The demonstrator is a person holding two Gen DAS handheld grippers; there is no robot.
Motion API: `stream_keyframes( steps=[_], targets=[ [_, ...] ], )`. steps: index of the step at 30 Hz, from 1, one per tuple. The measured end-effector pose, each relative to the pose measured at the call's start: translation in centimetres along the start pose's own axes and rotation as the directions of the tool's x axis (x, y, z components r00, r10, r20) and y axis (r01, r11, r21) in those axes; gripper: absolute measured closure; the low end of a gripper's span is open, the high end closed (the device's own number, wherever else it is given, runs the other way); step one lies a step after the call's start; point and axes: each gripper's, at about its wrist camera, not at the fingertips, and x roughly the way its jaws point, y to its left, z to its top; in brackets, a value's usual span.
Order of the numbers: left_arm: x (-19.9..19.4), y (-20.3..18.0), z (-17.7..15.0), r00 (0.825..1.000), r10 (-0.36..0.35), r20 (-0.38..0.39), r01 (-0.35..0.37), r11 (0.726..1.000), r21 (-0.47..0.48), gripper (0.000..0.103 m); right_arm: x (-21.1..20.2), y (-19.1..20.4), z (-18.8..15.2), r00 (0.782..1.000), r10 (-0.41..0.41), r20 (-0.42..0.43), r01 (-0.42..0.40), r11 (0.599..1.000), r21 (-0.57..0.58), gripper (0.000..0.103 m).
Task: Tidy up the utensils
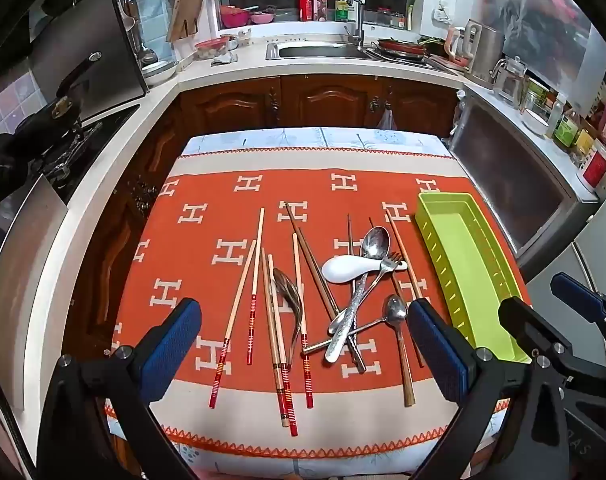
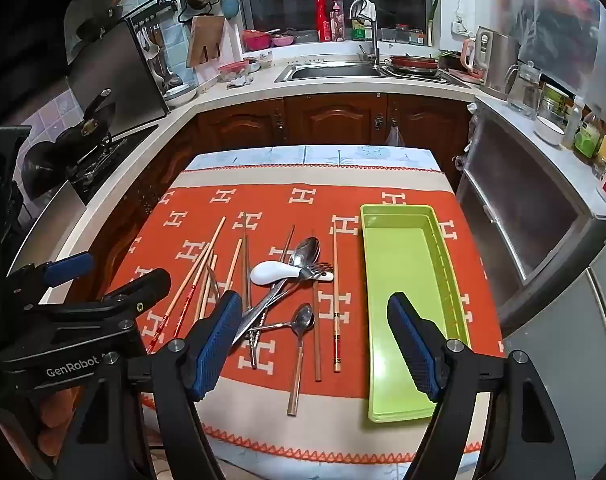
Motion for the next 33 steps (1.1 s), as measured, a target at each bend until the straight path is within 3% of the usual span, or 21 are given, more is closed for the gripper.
stream_keyframes(
  steps=[33],
  targets=[
    [0.4, 0.0, -0.4, 1.0, -0.028, 0.002, 0.028, 1.0, -0.011, 0.004, 0.6, 1.3, -0.1, 0.999, 0.035, -0.005, -0.035, 0.999, -0.008, 0.04]
  ],
)
